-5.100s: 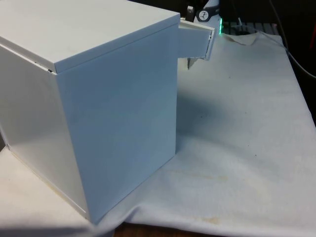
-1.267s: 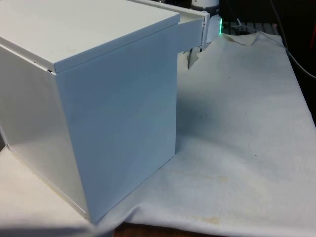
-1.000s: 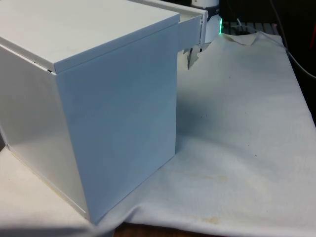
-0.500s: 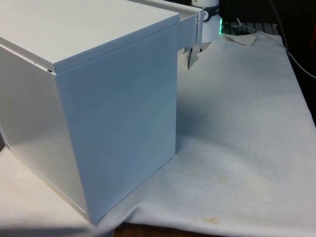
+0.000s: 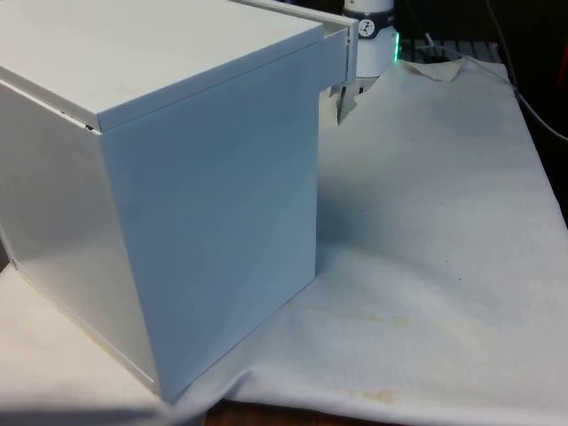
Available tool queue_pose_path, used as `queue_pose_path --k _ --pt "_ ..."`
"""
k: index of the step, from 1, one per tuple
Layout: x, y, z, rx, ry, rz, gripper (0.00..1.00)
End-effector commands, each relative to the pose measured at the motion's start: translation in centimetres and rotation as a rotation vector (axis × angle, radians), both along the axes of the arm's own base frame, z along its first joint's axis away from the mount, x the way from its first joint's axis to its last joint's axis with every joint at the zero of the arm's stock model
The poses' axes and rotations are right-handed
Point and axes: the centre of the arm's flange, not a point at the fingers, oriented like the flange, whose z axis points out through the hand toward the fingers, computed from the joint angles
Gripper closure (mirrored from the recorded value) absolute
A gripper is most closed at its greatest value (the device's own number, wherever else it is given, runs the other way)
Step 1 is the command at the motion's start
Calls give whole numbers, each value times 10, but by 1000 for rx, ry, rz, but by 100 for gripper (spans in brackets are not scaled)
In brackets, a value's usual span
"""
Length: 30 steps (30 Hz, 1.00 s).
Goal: Open the drawer, then close it.
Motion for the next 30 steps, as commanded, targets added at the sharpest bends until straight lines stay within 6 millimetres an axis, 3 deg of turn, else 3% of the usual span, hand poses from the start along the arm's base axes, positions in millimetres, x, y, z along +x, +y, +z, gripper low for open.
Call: queue_pose_path --k 1,10,30 --pt "3 0 0 -10 -12 -4 100" --pt "8 -3 -15 12 -19 -51 100" --pt "28 -14 -10 32 -95 -116 100"
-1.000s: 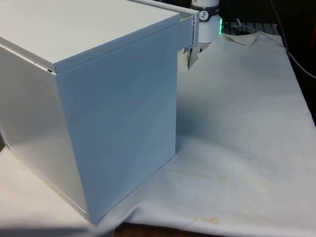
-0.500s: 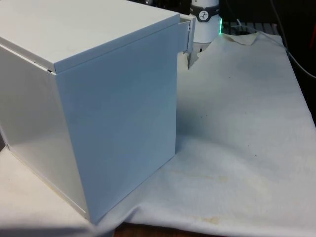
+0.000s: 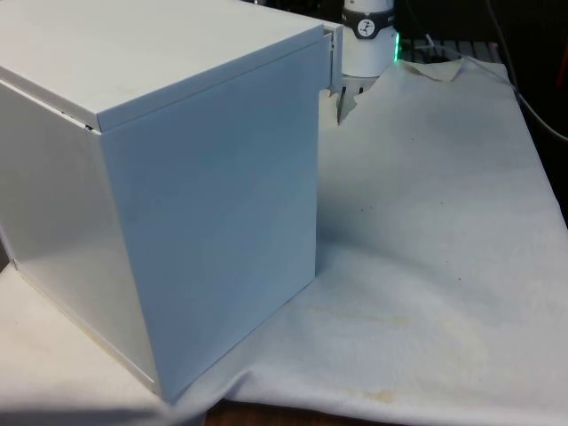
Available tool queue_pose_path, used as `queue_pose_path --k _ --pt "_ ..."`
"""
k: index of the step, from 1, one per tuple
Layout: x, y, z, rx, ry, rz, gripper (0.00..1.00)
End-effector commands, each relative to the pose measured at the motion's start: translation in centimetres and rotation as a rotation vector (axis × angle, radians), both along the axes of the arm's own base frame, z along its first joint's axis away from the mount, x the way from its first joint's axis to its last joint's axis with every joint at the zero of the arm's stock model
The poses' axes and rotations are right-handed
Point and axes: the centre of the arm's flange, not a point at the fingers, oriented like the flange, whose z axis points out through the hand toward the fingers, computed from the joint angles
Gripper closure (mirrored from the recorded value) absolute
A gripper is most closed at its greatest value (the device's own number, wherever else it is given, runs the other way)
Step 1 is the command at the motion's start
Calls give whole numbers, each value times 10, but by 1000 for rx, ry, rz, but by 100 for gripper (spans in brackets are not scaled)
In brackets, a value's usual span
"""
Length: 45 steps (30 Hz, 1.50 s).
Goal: Open the drawer, then close it.
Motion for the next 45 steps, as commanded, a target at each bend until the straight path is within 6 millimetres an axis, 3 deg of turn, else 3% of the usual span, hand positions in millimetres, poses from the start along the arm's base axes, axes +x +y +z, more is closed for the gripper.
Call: queue_pose_path --k 1,45 --pt "4 -3 1 -5 -12 -3 100" --pt "41 -16 -2 34 -143 -128 100"
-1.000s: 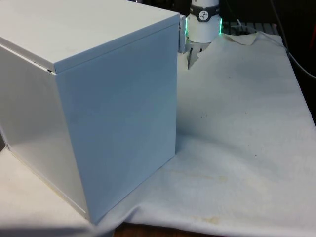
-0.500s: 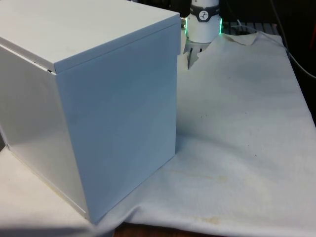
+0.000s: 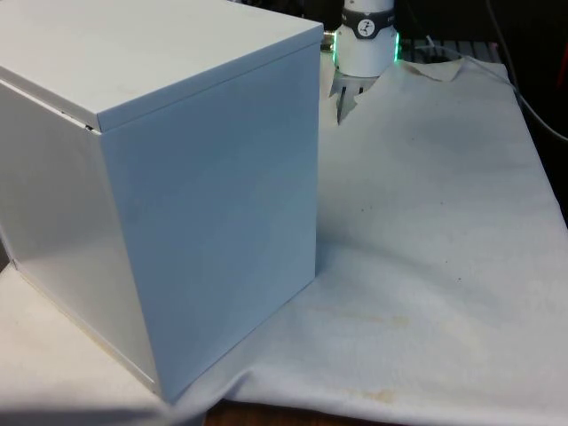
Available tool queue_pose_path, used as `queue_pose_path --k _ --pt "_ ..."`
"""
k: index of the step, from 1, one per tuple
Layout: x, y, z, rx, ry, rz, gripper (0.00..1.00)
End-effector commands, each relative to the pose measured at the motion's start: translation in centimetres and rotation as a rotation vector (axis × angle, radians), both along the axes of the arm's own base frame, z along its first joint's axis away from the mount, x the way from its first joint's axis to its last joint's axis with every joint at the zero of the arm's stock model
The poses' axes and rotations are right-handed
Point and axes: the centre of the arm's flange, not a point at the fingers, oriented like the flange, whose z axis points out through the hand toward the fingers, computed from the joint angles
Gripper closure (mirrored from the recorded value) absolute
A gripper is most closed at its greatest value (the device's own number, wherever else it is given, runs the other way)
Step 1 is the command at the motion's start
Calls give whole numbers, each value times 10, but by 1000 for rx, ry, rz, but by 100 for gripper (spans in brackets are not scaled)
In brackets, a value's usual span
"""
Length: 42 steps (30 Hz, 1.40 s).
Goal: Open the drawer, then close it.
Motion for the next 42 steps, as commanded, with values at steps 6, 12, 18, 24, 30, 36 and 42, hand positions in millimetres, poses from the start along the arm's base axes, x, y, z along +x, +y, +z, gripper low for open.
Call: queue_pose_path --k 6,12,18,24,30,36,42 --pt "7 -1 2 -1 -29 -6 100" --pt "9 -2 3 5 -41 -16 100" --pt "13 -4 1 11 -57 -30 100" --pt "17 -4 1 16 -74 -42 100" --pt "20 -5 1 20 -90 -55 100" --pt "22 -6 2 26 -104 -66 100" --pt "20 -4 1 34 -117 -78 100"
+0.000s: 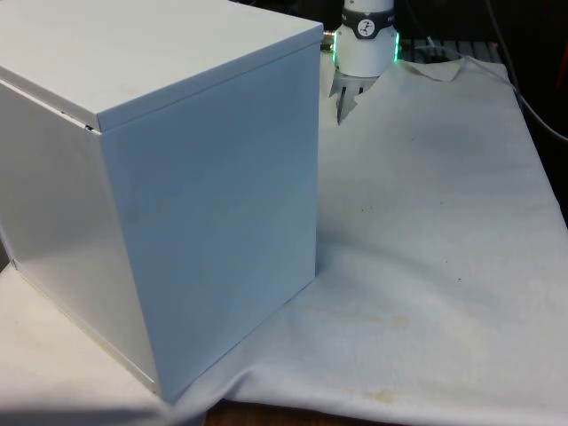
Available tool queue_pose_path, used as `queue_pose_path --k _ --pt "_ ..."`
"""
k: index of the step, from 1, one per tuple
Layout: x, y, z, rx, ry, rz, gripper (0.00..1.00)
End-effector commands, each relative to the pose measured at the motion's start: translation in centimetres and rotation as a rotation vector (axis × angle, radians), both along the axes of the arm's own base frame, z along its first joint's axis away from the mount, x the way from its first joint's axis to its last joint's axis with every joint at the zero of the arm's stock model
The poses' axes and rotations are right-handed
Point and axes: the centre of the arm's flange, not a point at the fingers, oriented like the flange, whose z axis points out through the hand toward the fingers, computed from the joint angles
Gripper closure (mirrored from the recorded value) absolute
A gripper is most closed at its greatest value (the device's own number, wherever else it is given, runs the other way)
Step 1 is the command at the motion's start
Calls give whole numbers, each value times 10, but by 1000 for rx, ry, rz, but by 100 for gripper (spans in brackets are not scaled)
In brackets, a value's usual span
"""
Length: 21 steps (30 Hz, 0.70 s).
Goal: Open the drawer, then close it.
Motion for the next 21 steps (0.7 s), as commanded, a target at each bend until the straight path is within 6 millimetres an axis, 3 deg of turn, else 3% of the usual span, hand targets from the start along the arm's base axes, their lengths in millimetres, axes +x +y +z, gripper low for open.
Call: queue_pose_path --k 1,9,21 --pt "0 0 0 1 -1 -1 100" --pt "-6 3 2 12 -8 -1 100" --pt "-32 11 11 29 -24 -5 100"
